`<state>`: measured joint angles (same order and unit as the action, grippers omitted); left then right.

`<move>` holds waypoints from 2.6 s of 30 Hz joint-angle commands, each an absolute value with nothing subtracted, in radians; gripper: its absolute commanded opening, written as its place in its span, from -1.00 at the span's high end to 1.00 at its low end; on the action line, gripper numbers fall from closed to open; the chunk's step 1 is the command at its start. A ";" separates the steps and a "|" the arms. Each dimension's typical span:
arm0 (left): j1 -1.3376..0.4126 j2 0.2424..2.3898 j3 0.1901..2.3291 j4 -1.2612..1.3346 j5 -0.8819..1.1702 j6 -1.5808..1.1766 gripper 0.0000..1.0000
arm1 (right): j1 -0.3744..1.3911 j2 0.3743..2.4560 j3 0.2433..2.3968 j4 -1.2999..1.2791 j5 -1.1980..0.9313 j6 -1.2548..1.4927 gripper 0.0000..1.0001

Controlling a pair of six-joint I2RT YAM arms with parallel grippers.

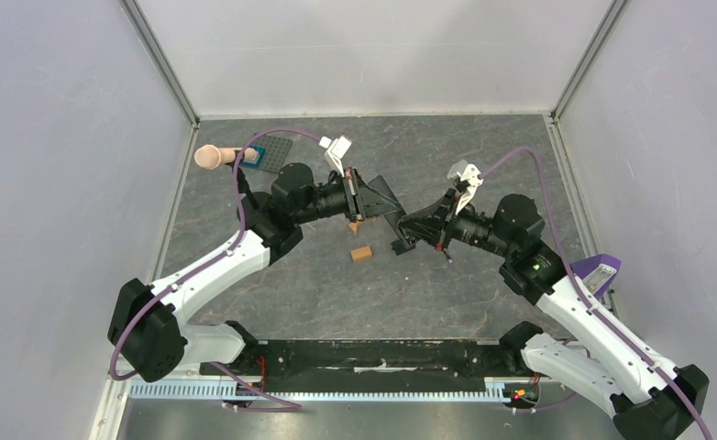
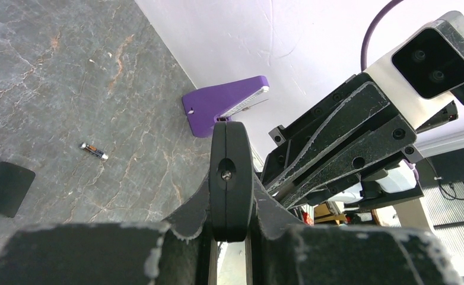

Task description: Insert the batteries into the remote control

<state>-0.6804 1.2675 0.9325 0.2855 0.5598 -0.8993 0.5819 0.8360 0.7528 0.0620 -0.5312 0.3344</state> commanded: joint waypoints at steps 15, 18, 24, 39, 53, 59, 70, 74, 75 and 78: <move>-0.680 1.272 0.953 0.427 0.543 -0.975 0.96 | 0.591 0.872 0.802 -0.060 -0.538 0.289 0.94; -0.680 1.276 0.950 0.439 0.551 -0.983 0.96 | 0.592 0.877 0.803 -0.042 -0.514 0.311 0.90; -0.680 1.276 0.946 0.448 0.555 -0.992 0.96 | 0.592 0.874 0.802 -0.014 -0.489 0.334 0.79; -0.680 1.279 0.937 0.452 0.551 -0.983 0.96 | 0.592 0.874 0.852 -0.011 -0.485 0.379 0.43; -0.680 1.281 0.931 0.450 0.548 -0.976 0.96 | 0.592 0.876 0.916 -0.030 -0.426 0.398 0.19; -0.680 1.275 0.930 0.445 0.545 -0.968 0.96 | 0.592 0.858 0.946 -0.033 -0.399 0.446 0.10; -0.680 1.253 0.911 0.487 0.481 -0.969 0.96 | 0.592 0.765 0.868 -0.122 -0.117 0.880 -0.92; -0.680 1.234 0.905 0.496 0.436 -0.968 0.96 | 0.592 0.739 0.796 -0.062 -0.112 0.990 -0.96; -0.681 1.231 0.903 0.500 0.428 -0.970 0.96 | 0.592 0.739 0.779 -0.039 -0.123 1.009 -0.96; -0.680 1.222 0.891 0.523 0.405 -0.989 0.96 | 0.592 0.753 0.745 0.026 -0.159 1.064 -0.96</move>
